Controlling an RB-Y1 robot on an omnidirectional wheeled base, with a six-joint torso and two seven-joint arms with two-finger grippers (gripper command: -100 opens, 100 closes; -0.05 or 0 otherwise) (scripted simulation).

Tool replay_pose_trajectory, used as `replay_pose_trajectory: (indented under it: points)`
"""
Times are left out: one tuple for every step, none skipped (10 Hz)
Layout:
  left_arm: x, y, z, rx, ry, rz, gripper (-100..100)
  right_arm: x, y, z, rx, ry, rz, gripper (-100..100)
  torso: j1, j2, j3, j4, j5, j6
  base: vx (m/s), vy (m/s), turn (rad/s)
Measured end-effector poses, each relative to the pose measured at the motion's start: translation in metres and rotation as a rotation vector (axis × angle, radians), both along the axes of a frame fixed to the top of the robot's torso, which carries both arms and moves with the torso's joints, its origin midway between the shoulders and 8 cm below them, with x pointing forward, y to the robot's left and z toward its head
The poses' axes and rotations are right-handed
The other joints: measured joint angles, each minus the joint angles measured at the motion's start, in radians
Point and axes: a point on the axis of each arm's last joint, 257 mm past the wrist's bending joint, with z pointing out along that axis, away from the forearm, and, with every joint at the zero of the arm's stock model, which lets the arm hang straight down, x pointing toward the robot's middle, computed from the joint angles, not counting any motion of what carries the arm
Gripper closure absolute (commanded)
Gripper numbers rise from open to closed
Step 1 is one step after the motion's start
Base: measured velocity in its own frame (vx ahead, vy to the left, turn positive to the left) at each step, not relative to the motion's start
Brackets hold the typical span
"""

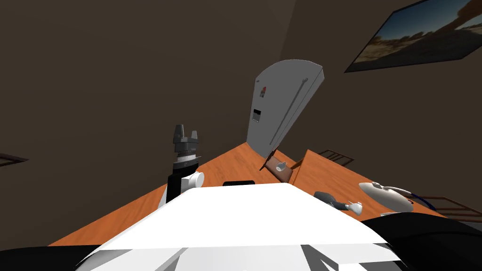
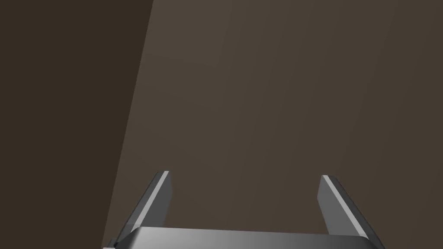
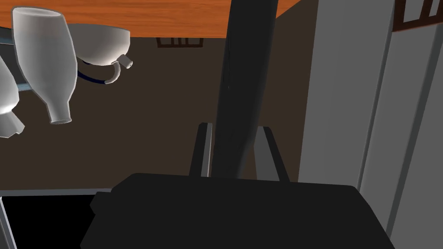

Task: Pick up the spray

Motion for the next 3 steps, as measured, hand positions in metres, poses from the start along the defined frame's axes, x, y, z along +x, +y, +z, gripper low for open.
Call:
replay_pose_trajectory:
  points:
    - [0.0,0.0,0.0,0.0,0.0,0.0,0,-0.013,-0.002,0.004,-0.006,0.01,-0.005,100,0.0,0.001,0.0,-0.001,0.0,0.002,0.01,-0.003,-0.05]
    - [0.0,0.0,0.0,0.0,0.0,0.0,0,-0.025,-0.004,0.007,-0.006,0.027,-0.011,100,0.001,0.002,0.001,-0.001,0.0,0.002,-0.001,0.0,-0.024]
    - [0.0,0.0,0.0,0.0,0.0,0.0,0,-0.028,-0.004,0.007,-0.006,0.03,-0.015,0,0.002,0.002,0.001,0.0,0.0,0.0,0.0,0.0,0.0]
